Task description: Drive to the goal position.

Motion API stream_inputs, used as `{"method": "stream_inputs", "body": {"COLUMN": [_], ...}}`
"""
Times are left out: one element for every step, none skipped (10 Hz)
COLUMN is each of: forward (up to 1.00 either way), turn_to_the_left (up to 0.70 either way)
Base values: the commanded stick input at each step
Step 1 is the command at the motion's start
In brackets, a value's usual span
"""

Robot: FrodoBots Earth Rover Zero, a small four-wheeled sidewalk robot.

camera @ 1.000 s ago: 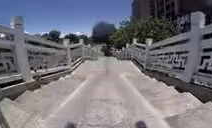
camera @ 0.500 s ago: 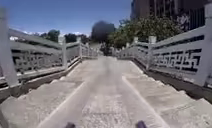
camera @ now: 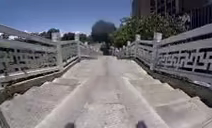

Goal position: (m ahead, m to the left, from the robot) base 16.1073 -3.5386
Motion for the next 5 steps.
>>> {"method": "stream_inputs", "body": {"forward": [0.70, 0.70, 0.70, 0.70, 0.70], "turn_to_the_left": [0.00, 0.00, 0.00, 0.00, 0.00]}}
